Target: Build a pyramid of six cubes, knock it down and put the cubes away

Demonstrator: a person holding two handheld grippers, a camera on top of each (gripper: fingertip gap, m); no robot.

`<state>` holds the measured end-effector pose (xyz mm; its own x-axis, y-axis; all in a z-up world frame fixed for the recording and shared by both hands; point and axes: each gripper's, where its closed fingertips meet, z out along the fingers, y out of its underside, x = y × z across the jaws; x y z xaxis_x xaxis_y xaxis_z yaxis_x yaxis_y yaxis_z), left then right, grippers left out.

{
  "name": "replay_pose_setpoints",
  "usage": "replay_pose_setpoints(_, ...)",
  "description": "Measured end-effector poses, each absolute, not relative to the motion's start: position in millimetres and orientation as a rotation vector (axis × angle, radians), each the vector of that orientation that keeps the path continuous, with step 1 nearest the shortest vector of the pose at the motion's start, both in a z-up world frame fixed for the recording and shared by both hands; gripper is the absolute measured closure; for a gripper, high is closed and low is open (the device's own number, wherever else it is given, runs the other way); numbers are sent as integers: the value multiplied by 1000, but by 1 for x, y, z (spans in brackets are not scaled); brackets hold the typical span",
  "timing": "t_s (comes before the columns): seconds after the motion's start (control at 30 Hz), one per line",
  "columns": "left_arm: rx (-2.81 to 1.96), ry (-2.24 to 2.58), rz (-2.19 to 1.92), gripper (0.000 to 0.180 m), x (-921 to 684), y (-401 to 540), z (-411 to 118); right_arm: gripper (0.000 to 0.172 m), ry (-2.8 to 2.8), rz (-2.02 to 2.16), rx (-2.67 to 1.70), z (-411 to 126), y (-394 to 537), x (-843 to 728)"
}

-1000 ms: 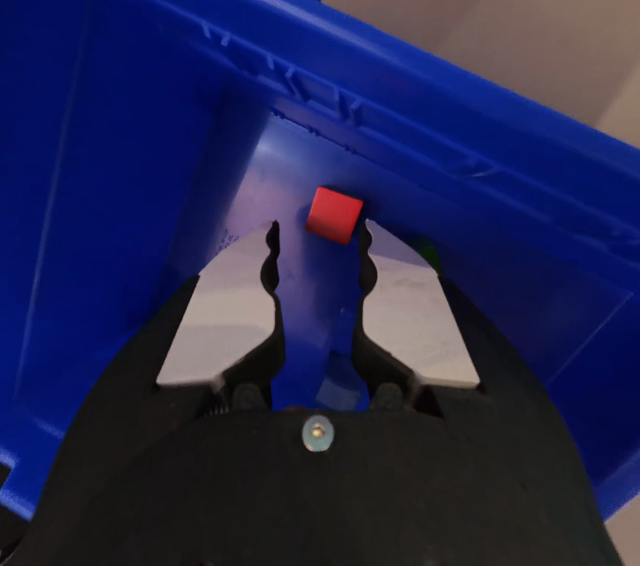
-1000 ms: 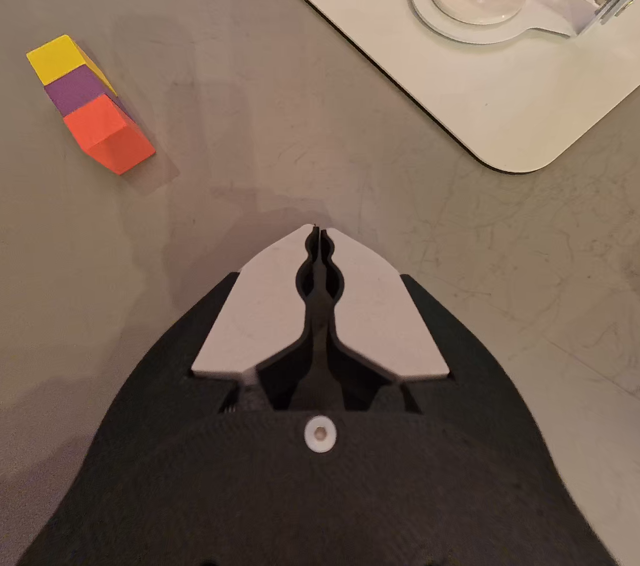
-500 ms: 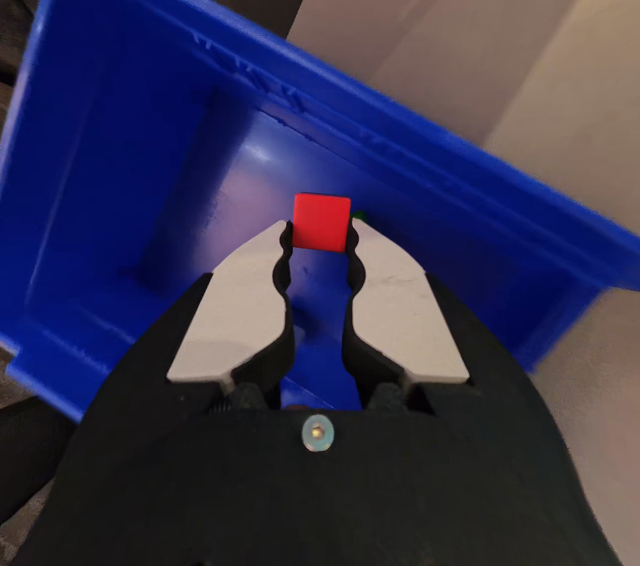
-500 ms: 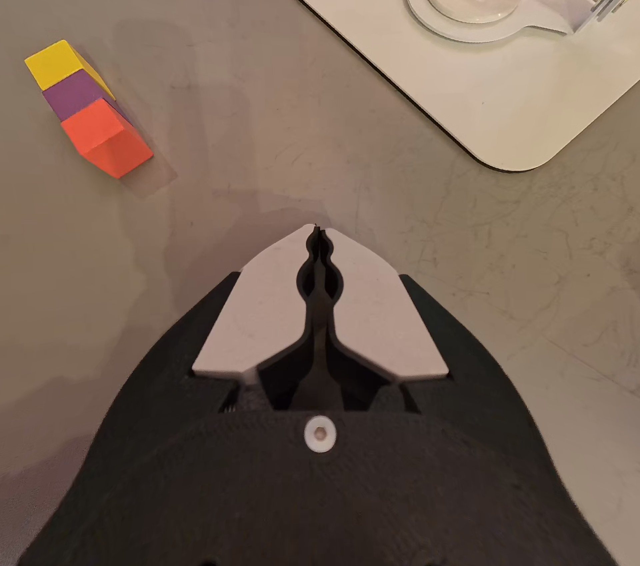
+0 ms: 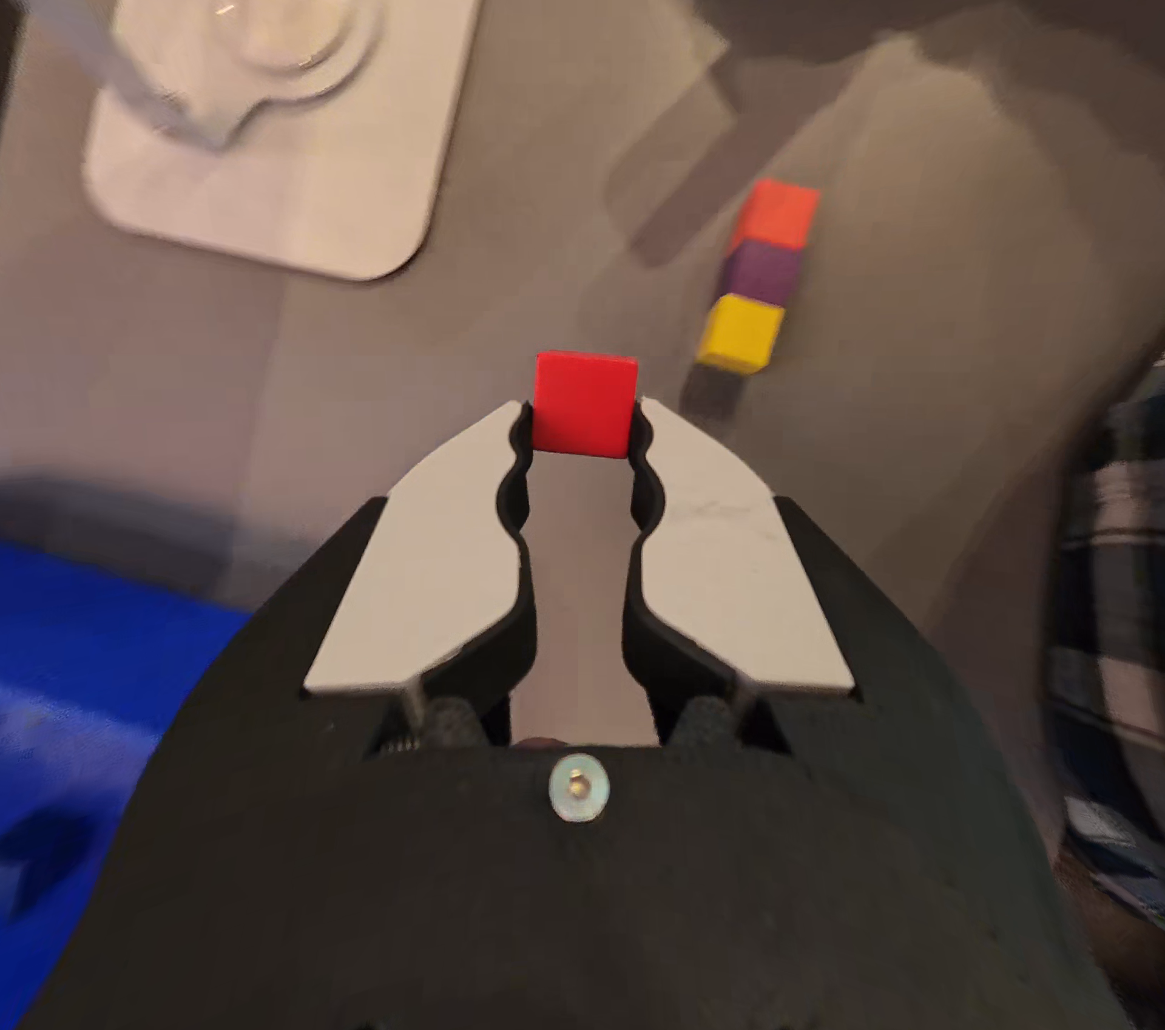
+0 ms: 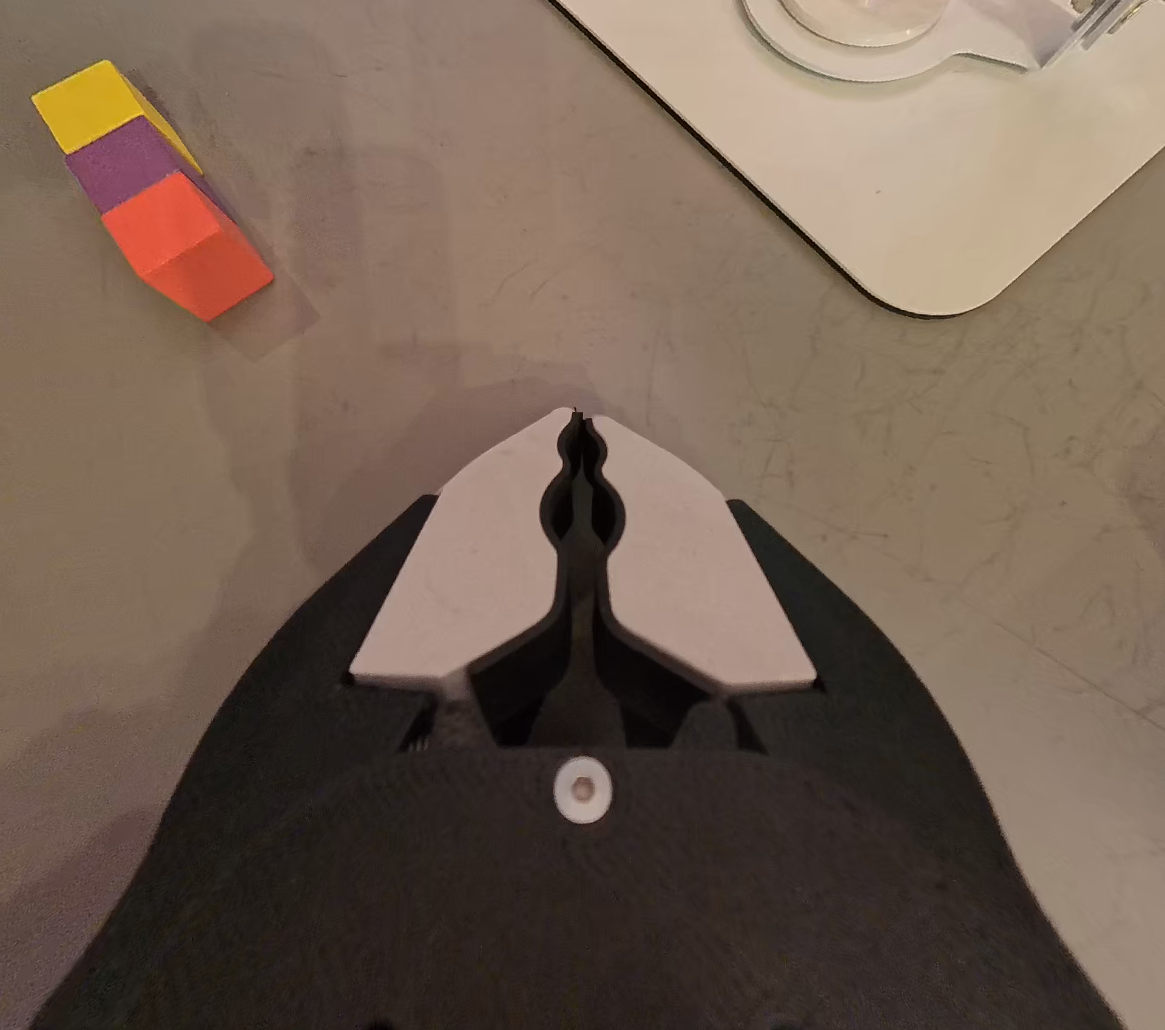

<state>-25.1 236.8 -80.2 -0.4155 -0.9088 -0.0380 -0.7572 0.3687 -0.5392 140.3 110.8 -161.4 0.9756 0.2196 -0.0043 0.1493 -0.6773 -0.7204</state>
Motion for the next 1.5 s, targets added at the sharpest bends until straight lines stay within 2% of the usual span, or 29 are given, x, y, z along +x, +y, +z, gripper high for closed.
replay_pose_setpoints(0.33, -1351, 2479, -621, 152, -5, 159, -108, 172, -258, 114, -2326, -161, 112, 141)
replay_pose_setpoints(1.5, -1348, 2540, -521, 152, 5, 143, -138, 172, -257, 113, -2325, -161, 115, 144)
